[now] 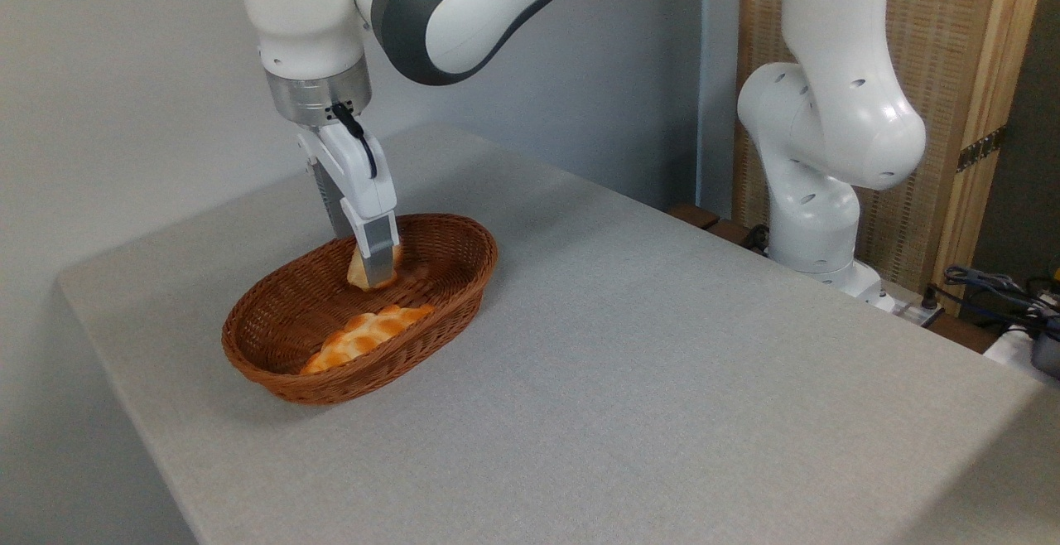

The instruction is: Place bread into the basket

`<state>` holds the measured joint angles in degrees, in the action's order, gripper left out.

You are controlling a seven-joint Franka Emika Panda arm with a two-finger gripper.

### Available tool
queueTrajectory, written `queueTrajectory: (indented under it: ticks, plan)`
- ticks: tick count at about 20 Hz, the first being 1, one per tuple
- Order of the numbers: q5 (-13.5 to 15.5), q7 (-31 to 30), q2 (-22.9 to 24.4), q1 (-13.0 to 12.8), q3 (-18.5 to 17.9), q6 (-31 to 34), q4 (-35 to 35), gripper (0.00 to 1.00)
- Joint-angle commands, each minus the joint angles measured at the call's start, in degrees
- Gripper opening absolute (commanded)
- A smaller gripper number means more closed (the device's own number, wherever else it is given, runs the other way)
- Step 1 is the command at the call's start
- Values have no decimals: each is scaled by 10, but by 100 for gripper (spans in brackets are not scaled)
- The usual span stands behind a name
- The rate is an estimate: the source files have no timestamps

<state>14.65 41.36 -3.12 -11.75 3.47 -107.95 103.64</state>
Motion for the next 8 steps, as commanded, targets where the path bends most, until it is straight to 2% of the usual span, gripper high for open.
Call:
queueTrajectory:
  ticks: [1,4,5,8]
  plan:
    - [-33,0,6,8,-27,-22,-7,100]
    - [-96,2,15,7,-68,-22,-7,100]
    - [-107,1,21,7,-78,-17,-6,100]
    - [-108,0,29,7,-99,-16,-6,100]
